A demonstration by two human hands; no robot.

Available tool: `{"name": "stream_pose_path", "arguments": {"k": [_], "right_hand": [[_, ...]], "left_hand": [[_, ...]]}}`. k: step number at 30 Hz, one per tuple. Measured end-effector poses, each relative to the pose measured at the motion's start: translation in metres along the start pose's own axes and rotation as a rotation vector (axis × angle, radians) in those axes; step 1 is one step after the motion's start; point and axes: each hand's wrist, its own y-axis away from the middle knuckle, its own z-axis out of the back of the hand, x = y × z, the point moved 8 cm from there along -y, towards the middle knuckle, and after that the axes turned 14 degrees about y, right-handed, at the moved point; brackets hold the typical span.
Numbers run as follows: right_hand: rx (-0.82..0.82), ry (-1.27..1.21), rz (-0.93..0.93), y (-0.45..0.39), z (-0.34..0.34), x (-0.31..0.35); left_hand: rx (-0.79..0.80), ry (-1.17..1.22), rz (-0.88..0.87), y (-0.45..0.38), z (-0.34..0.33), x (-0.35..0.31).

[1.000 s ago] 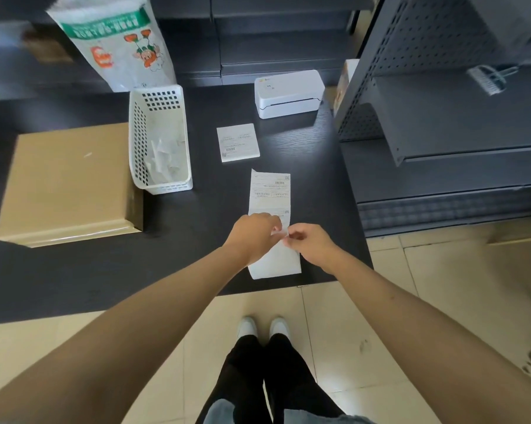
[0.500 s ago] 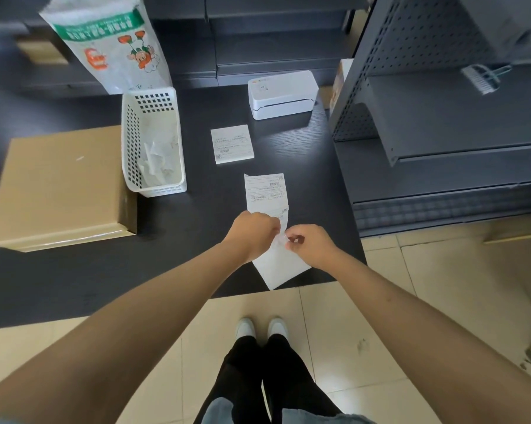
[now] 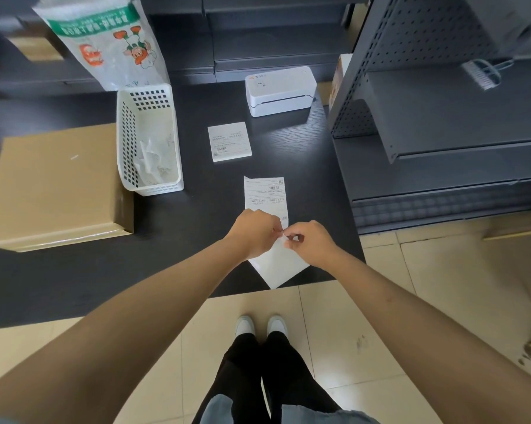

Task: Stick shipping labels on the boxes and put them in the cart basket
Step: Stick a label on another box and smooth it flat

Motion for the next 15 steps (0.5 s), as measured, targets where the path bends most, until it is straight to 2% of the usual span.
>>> {"name": "stream_pose_path", "arguments": {"k": [8, 15], "right_hand": [[-0.036, -0.014, 0.071, 0.002, 0.002, 0.000], [-0.016, -0.061, 0.025, 0.000, 0.003, -0.003]], "left_hand": [[-0.003, 0.013, -0.012, -0.003, 0.002, 0.003], [-0.013, 0.135, 0.040, 0.000, 0.002, 0.012]]}}
